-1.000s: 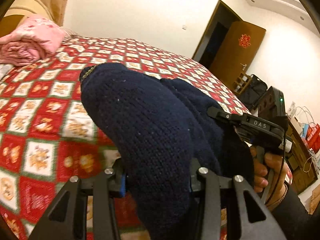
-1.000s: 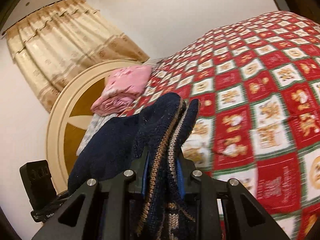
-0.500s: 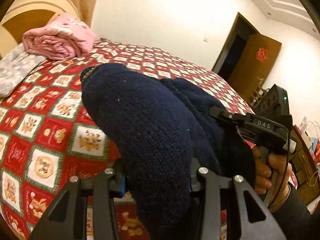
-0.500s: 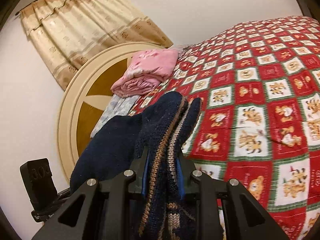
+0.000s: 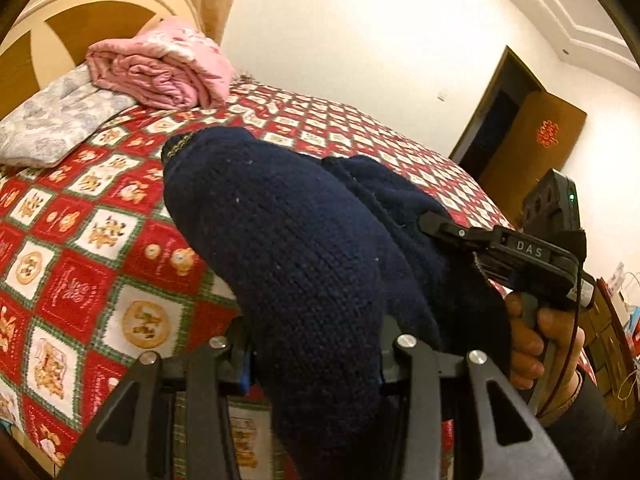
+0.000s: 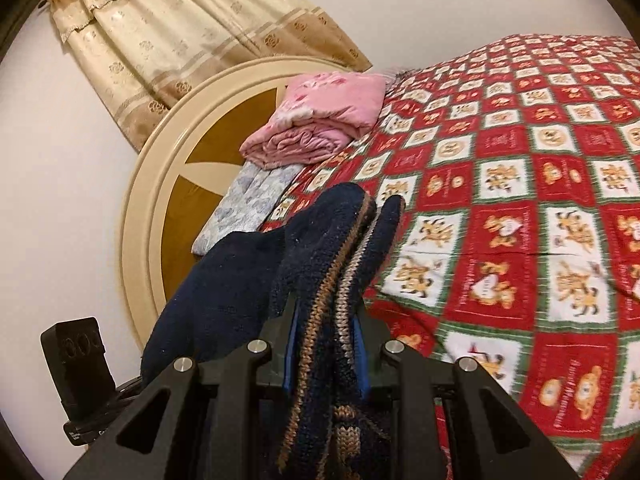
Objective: Fold small clothes
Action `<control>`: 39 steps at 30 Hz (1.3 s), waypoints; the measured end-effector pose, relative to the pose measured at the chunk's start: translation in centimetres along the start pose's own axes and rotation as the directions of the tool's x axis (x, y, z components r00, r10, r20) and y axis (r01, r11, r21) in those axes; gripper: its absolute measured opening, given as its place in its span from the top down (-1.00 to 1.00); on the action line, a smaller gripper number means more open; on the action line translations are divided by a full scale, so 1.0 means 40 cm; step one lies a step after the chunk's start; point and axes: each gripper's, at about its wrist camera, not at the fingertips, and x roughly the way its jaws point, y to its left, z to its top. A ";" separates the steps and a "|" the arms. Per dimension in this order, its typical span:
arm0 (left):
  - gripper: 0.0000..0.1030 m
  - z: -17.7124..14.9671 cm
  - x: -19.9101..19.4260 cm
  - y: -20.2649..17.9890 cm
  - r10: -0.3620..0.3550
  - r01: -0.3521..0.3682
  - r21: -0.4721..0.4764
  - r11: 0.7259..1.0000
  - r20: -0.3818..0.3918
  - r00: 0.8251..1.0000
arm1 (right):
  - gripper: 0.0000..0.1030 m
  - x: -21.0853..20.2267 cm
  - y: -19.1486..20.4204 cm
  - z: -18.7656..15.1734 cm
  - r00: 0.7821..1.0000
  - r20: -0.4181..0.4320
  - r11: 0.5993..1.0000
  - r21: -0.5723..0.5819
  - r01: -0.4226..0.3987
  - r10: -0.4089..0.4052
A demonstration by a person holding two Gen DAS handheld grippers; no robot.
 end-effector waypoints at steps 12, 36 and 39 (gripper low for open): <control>0.17 -0.024 -0.001 0.105 0.032 -0.033 -0.062 0.998 -0.025 0.999 | 0.54 0.136 0.016 -0.022 0.997 -0.076 1.000 0.008 -0.020 0.020; -0.24 -0.148 0.070 0.231 -0.014 0.001 -0.150 0.989 -0.087 0.996 | 0.30 0.271 -0.127 -0.075 0.970 -0.227 0.993 0.051 0.104 -0.090; -0.45 -0.167 0.061 0.238 0.004 -0.019 -0.161 0.987 -0.093 0.996 | 0.19 0.256 -0.146 -0.078 0.969 -0.236 0.992 0.080 0.093 -0.072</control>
